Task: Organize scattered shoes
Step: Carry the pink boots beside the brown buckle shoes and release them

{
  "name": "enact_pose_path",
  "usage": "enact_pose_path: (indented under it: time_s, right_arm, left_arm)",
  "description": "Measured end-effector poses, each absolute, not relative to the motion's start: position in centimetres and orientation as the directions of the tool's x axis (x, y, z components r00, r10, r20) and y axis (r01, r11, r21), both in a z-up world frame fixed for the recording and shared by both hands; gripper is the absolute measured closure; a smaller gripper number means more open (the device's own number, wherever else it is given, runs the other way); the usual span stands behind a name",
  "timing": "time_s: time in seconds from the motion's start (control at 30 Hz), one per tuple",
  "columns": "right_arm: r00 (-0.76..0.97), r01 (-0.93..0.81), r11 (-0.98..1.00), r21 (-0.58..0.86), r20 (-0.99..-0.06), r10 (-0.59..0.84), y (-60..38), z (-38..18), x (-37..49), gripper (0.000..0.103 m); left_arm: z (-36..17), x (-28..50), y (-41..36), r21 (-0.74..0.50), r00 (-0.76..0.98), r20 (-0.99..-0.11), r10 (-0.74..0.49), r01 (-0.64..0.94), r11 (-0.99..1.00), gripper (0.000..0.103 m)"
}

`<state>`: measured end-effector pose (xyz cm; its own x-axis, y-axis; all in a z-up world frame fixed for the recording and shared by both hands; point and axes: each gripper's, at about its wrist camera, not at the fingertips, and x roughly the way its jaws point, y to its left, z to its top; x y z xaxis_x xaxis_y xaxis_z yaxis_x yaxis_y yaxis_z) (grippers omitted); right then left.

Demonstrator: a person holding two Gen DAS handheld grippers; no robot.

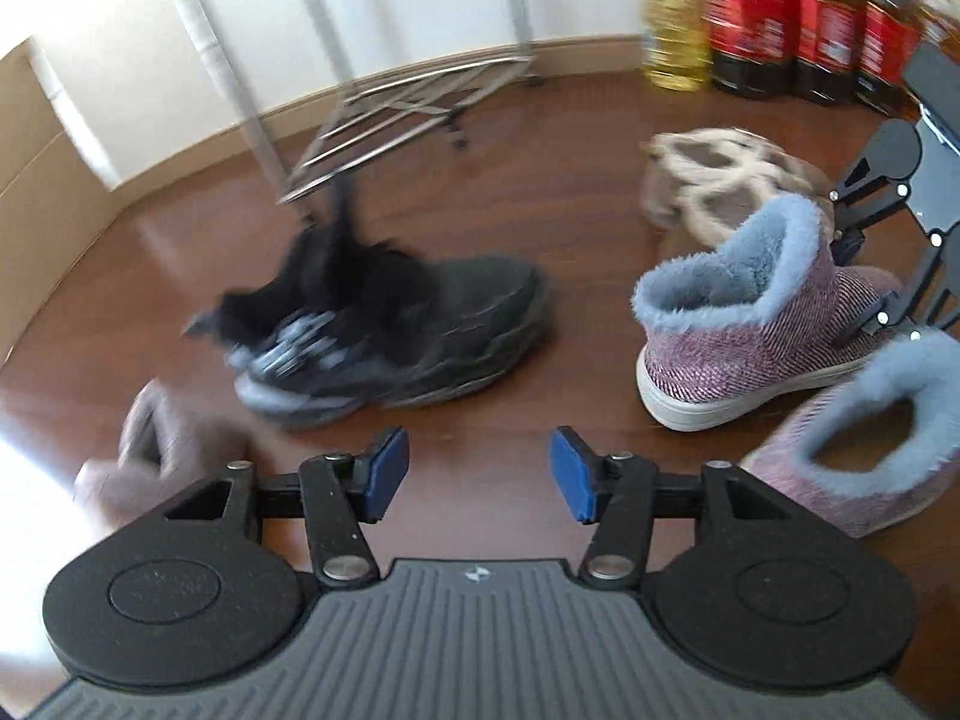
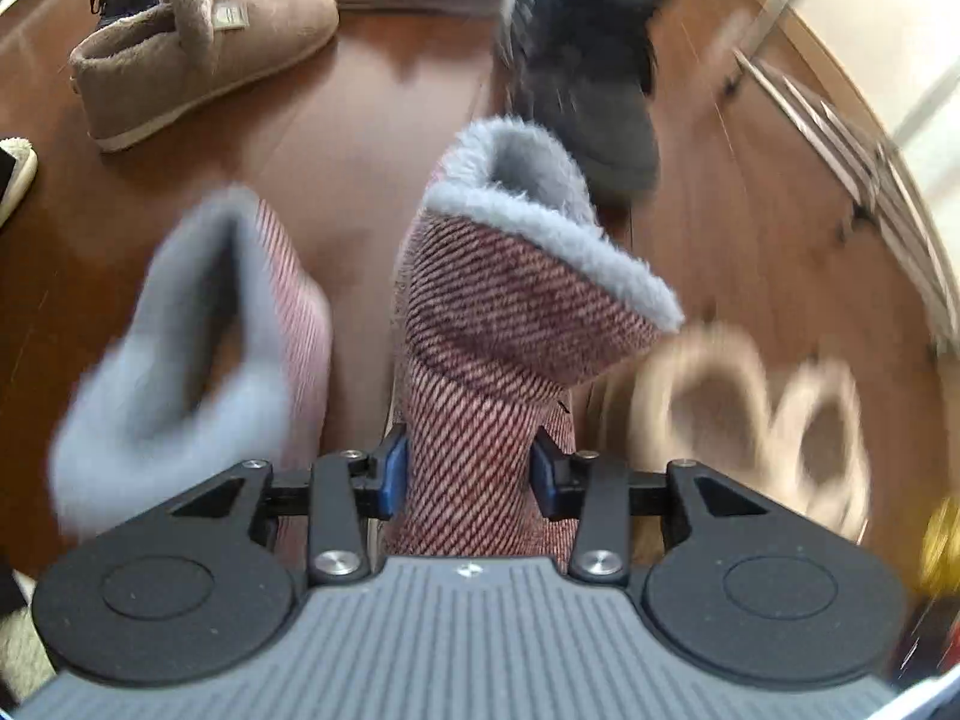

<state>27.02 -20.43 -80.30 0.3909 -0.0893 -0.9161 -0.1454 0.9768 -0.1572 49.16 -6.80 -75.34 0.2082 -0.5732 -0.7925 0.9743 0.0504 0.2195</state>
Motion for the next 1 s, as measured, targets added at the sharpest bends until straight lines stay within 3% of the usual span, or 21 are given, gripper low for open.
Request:
enact_pose_path:
  time_s: [0.07, 0.17, 0.23, 0.4, 0.47, 0.53, 1.0]
  right_arm:
    - [0.397, -0.101, 0.978, -0.182, -0.909, -0.128, -19.7, -81.0, 24.8, 0.044]
    - [0.432, -0.007, 0.984, -0.18, -0.887, -0.16, -18.6, -80.1, 22.5, 0.037]
    - [0.469, 0.1, 0.985, -0.14, -0.866, -0.171, -17.8, -78.7, 20.0, 0.02]
    - [0.502, 0.181, 0.983, -0.004, -0.86, -0.096, -14.4, -77.4, 16.3, 0.015]
    - [0.486, 0.16, 0.986, 0.056, -0.874, -0.029, -12.6, -78.3, 16.1, 0.023]
    - [0.472, 0.16, 0.982, 0.099, -0.881, 0.012, -11.7, -79.1, 16.2, 0.071]
    - [0.449, 0.351, 0.934, 0.061, -0.886, -0.111, -11.6, -81.8, 17.5, 0.074]
  left_arm:
    - [-76.1, 47.6, -7.5, 0.211, 0.167, -0.809, -0.563, 0.977, -0.012, 0.045]
    - [-77.1, 46.4, -7.0, 0.184, 0.11, -0.833, -0.543, 0.979, -0.083, 0.045]
    - [-78.0, 45.9, -6.4, 0.167, 0.07, -0.85, -0.522, 0.976, -0.141, 0.045]
    - [-81.2, 43.7, -4.5, 0.091, -0.065, -0.895, -0.442, 0.942, -0.322, 0.045]
    - [-82.5, 42.5, -4.3, 0.063, -0.11, -0.905, -0.411, 0.92, -0.386, 0.045]
    - [-83.8, 41.6, -4.5, 0.044, -0.138, -0.906, -0.4, 0.909, -0.414, 0.045]
    - [-85.8, 40.9, -8.9, 0.023, -0.154, -0.902, -0.403, 0.916, -0.4, 0.041]
